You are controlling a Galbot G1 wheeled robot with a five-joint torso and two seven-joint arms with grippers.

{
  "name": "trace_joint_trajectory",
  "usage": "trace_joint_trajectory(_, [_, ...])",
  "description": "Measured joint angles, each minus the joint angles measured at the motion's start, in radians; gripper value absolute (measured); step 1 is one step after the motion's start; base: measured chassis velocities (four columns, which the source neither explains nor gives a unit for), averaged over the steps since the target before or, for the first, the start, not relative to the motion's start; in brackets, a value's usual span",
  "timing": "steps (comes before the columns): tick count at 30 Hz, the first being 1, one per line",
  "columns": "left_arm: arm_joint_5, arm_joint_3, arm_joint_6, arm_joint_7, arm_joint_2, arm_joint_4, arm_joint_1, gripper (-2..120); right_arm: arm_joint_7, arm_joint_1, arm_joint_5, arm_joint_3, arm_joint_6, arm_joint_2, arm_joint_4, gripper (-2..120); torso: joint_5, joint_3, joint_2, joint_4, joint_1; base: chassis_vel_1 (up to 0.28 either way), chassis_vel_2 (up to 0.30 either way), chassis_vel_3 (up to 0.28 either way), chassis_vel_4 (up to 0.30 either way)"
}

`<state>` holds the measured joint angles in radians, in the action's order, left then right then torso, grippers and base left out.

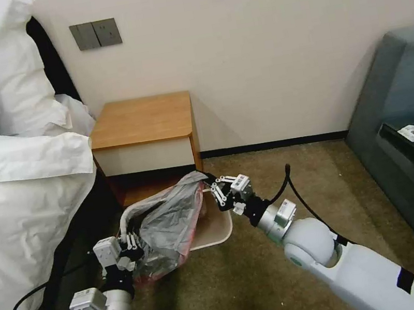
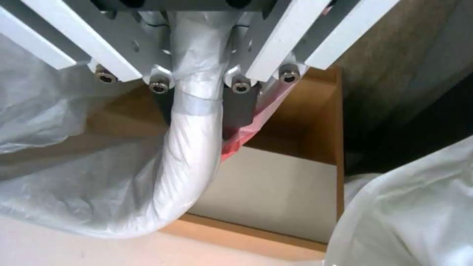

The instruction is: Pick up the garbage bag from the table and place it over the trash can.

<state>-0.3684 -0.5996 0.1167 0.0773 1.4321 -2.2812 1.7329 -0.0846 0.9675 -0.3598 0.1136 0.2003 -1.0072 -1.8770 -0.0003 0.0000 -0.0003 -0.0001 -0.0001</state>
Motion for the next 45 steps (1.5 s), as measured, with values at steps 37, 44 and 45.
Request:
trace_joint_trajectory(37, [-0.065, -0.032, 0.010, 0.046, 0.004, 0.061, -0.072, 7, 0.088, 0.238, -0.340, -0.056, -0.112, 0.016, -0.288, 100, -0.0002, 0.000, 0.000, 0.0001, 0.000, 0.000, 0.000, 0.000, 0.000])
trace_joint_trajectory(44, [-0.060, -0.031, 0.010, 0.046, 0.008, 0.055, -0.064, 7, 0.228, 0.205, -0.551, 0.040, -0.242, -0.026, -0.359, 100, -0.0001, 0.000, 0.000, 0.0002, 0.000, 0.000, 0.000, 0.000, 0.000])
trace_joint_trajectory(45, [-0.060, -0.030, 0.010, 0.046, 0.008, 0.053, -0.063, 7, 0.232, 0.203, -0.555, 0.045, -0.246, -0.030, -0.358, 100, -0.0002, 0.000, 0.000, 0.0002, 0.000, 0.000, 0.000, 0.000, 0.000])
